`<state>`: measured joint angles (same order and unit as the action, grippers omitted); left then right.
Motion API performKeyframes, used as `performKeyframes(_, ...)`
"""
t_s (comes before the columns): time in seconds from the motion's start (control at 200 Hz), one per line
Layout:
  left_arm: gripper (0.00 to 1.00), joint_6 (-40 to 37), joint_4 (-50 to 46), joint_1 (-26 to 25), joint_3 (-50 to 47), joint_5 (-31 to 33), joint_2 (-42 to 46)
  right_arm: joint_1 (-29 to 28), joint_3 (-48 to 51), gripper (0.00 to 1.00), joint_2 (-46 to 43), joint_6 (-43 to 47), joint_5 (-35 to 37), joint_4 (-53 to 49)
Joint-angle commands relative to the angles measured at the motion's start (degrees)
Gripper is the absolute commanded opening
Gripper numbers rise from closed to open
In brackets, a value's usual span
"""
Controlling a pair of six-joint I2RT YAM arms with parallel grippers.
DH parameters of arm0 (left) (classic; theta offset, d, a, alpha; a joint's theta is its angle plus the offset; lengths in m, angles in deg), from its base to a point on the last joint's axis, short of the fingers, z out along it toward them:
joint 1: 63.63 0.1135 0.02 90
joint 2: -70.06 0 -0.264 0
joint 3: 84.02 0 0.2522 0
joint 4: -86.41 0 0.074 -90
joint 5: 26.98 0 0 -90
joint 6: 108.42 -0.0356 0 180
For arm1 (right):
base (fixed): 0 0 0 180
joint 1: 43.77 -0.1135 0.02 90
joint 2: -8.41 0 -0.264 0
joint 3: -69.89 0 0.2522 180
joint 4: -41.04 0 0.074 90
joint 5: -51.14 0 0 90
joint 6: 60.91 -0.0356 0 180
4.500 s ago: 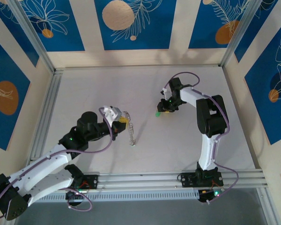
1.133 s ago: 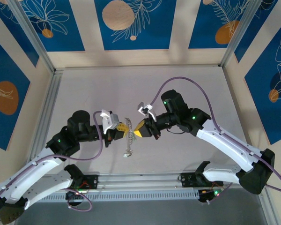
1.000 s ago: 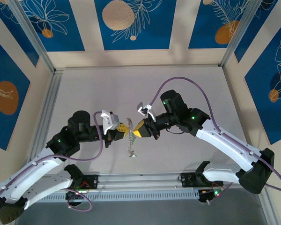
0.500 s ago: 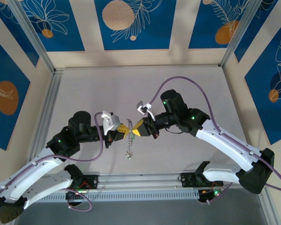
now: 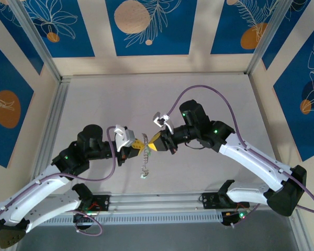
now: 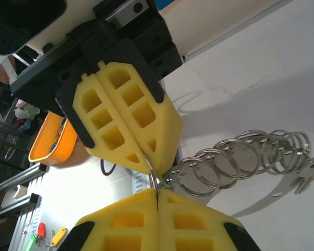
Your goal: Put the keys on the keyring
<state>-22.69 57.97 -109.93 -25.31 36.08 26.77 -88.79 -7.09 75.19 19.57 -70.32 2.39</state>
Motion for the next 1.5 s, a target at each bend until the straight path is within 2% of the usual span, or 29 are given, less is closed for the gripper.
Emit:
performKeyframes(0.0,0.00,-1.4,0.7,-1.2,2.7,-1.3,0.9,0.6,-1.2,0.00,0.7,-0.9,2.1,-0.7)
performKeyframes(0.725,0.00,-1.9,0.9,-1.6,2.6,0.3,1.7,0.8,-2.0,0.00,3.0,0.6,4.5,-3.9)
performKeyframes(1.1,0.00,-1.3,5.7,-1.6,0.6,1.7,2.4,0.3,-3.6,0.00,4.0,2.8,-1.0,-7.1)
performKeyframes(1.366,0.00,-2.1,8.0,-1.6,-0.8,3.1,4.4,0.4,-2.3,0.19,-1.4,4.7,-1.0,-7.2)
performKeyframes(1.496,0.00,-2.4,7.8,-1.6,-0.6,1.3,4.1,0.4,-0.7,0.37,-6.5,4.8,4.4,-4.4)
